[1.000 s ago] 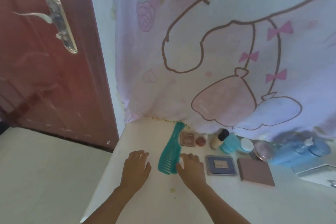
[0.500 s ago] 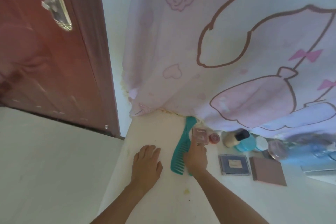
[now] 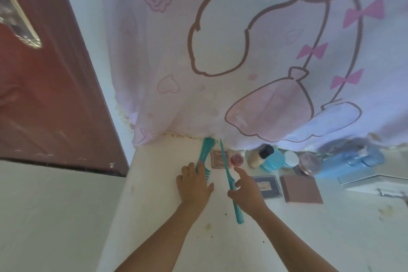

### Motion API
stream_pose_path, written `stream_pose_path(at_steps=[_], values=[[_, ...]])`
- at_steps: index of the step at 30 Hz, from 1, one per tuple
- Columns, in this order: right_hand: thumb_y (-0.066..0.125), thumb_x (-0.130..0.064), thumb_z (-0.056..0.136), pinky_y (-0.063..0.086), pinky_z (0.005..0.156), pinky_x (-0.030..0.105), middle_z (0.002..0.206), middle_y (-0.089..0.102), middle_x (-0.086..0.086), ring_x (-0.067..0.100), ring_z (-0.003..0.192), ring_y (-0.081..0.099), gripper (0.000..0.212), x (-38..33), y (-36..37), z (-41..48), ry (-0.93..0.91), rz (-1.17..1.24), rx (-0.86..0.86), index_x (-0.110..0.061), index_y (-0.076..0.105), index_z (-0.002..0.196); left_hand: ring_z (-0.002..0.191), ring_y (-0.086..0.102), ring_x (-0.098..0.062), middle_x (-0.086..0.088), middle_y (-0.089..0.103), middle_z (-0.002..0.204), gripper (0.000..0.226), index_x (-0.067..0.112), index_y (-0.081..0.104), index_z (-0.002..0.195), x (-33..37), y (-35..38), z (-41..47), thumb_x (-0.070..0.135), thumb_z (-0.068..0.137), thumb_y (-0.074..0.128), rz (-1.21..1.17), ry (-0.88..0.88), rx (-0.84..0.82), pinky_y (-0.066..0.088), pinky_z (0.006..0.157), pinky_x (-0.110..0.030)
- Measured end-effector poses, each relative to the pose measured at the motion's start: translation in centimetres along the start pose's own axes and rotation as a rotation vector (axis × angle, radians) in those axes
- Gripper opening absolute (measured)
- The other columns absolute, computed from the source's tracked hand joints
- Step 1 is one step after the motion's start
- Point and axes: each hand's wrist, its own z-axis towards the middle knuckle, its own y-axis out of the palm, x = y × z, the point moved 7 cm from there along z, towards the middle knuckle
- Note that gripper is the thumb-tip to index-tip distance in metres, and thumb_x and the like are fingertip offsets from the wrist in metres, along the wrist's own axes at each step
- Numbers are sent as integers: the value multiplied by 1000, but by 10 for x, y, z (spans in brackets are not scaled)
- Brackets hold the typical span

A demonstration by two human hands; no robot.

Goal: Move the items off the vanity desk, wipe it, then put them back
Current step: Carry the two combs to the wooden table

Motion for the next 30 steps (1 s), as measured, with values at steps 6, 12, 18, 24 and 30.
stream_pose_path(at_steps=[6,12,18,24,30], values=[[60,-13,84,50,87,30,133,47,6,20,110,55,68,8,6,-8,17,56,-17,-28,26,140,116,38,-23,-5,42,130,59,19,19,140,-8,5,-2,35,90,44,68,-40,39,34,91,-31],[60,-11,84,51,87,31,130,49,7,20,109,56,67,12,7,-8,9,64,-36,-28,27,139,110,44,-24,-8,45,124,68,19,14,142,-12,6,4,35,86,48,-17,-47,-1,40,89,-31],[59,-13,84,51,87,31,130,47,5,19,109,54,66,7,16,-7,-37,-4,-71,-29,27,139,97,55,-22,-7,48,113,63,16,35,132,-33,-1,-9,25,76,62,-486,-48,31,49,81,-30],[57,-14,83,43,85,23,125,48,2,16,109,52,61,-20,30,-8,-197,-81,-94,-27,32,137,60,45,-10,5,49,70,32,19,57,96,-70,-15,-34,21,64,55,-720,-78,166,35,53,-14],[57,-14,82,41,84,23,119,49,4,17,108,51,58,-69,54,-19,-456,-143,-162,-25,35,134,79,48,-12,-2,41,98,57,12,42,129,-108,-44,-88,13,77,65,-674,-299,346,37,61,-5]])
